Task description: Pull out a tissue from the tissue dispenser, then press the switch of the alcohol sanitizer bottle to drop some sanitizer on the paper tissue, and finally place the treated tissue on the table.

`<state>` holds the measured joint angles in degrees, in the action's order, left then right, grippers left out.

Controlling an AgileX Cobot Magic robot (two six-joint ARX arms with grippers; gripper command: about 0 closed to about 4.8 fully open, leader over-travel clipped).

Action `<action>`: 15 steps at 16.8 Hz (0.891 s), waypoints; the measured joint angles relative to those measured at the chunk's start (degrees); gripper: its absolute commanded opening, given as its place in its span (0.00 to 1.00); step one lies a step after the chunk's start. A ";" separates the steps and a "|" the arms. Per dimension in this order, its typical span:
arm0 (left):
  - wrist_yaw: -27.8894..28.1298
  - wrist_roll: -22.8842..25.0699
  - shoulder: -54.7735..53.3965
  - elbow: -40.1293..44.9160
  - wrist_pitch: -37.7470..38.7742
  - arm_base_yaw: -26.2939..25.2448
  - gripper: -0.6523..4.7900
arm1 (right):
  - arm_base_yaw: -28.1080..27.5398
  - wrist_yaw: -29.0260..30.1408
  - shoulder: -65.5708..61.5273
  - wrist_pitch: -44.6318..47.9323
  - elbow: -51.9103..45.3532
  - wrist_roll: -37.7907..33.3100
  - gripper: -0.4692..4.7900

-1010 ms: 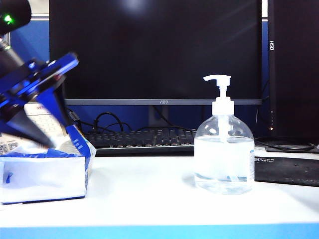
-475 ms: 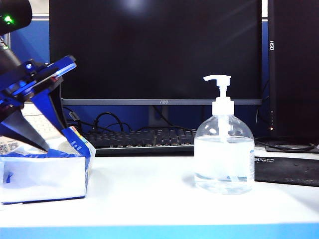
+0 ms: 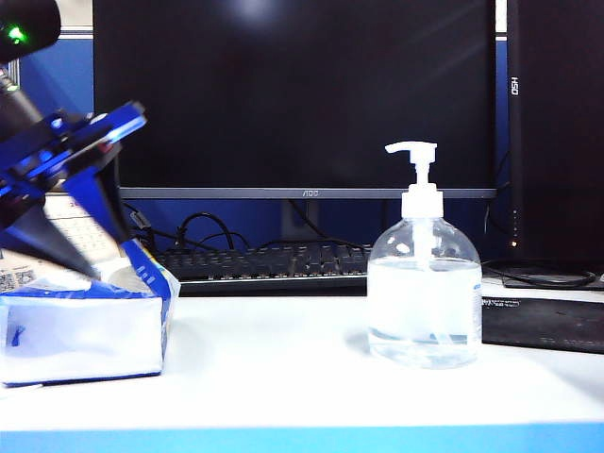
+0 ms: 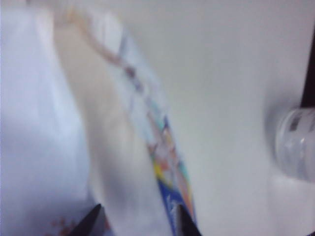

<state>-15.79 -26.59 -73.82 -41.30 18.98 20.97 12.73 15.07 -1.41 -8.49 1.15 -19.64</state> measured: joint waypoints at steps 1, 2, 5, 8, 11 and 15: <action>0.24 0.00 0.00 0.00 -1.38 0.00 0.47 | 0.00 0.00 -0.02 0.00 0.00 0.00 0.09; 1.53 0.00 -0.09 0.00 -2.10 0.00 0.47 | 0.00 0.00 -0.04 0.00 0.00 0.00 0.09; 3.48 0.31 -0.46 0.00 -1.14 0.00 0.47 | 0.00 0.00 -0.04 0.00 0.00 0.00 0.09; 4.68 1.38 -0.46 0.00 0.35 -0.02 0.47 | 0.00 0.00 -0.04 0.00 0.00 0.00 0.09; 6.47 2.03 -0.46 0.00 1.49 0.00 0.47 | 0.00 0.00 0.00 0.00 0.00 0.00 0.09; 6.54 2.38 -3.04 0.00 -1.27 0.00 0.47 | 0.00 0.00 0.02 0.00 0.00 0.15 0.09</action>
<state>-9.26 -24.21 -76.86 -41.30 17.72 20.97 12.73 15.07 -1.39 -8.49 1.15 -19.49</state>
